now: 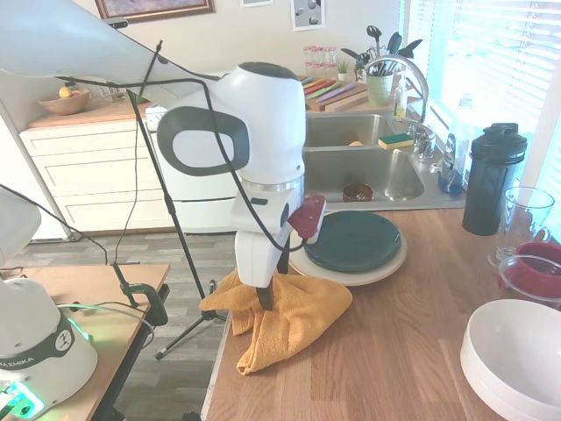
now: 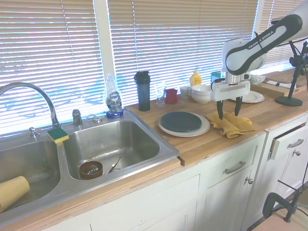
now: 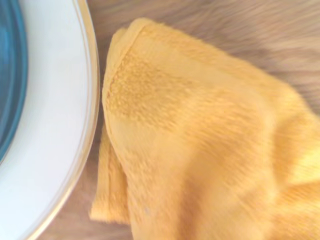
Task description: Wipe the blue plate in counterclockwise motion
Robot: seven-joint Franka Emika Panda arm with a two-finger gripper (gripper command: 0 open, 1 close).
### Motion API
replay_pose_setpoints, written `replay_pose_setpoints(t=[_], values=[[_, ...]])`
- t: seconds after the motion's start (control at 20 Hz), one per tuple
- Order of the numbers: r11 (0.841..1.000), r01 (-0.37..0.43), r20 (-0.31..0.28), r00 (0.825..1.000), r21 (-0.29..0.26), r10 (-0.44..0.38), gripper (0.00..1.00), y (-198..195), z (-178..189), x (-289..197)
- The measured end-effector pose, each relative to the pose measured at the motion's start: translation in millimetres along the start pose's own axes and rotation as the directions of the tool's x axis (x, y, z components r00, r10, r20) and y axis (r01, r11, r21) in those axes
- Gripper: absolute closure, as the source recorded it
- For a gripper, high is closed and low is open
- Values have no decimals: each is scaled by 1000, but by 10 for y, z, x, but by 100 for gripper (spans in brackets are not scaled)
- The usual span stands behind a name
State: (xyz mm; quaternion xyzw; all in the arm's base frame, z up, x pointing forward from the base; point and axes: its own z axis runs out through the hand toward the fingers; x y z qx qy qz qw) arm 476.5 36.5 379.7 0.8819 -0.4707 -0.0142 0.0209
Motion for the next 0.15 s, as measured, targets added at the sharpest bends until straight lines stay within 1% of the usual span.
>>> replay_pose_setpoints(t=[0.15], values=[[1000,11,-20,1000,29,-10,0,119,-173,-34]])
